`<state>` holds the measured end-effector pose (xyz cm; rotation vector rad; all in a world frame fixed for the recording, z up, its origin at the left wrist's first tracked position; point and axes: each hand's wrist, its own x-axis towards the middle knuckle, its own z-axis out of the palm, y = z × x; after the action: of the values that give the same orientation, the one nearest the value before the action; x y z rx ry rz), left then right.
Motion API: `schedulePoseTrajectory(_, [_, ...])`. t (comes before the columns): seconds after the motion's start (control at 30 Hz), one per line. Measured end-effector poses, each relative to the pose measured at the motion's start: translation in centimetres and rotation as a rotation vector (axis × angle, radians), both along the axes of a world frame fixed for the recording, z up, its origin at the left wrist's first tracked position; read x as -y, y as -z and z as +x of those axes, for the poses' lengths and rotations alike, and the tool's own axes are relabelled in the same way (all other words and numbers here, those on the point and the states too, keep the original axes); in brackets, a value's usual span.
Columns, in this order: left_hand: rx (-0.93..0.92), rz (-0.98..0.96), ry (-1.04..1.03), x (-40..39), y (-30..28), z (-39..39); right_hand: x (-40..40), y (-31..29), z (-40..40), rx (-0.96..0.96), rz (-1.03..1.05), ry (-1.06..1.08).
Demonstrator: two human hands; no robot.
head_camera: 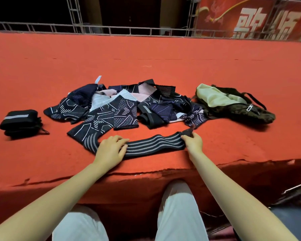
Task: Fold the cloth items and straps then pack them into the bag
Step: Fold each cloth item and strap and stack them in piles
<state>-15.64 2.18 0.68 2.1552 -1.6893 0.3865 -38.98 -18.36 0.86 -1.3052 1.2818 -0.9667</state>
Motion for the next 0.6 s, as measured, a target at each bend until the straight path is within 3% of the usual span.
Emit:
schedulePoseTrajectory(0.13, [-0.034,0.027,-0.194,-2.1,-0.7,2.6,-1.1,-0.8,1.0,-0.103,-0.197,-0.041])
schedulePoseTrajectory(0.27, [-0.155,0.302,-0.372,-4.6,-1.0,4.3,-2.6,-2.6,1.5,-0.187,-0.394,-0.009])
schedulePoseTrajectory(0.33, [-0.153,0.310,-0.375,-5.3,-0.9,4.4,-3.3,-3.1,1.9,-0.307,-0.543,-0.083])
schedulePoseTrajectory(0.47, [-0.199,0.222,-0.320,-4.5,-1.1,2.6,-4.1,-2.1,3.1,-0.645,-0.886,-0.444])
schedulePoseTrajectory(0.6, [-0.265,0.161,-0.212,-2.6,-1.1,0.3,-5.1,-0.6,4.4,-0.834,-1.004,-0.534])
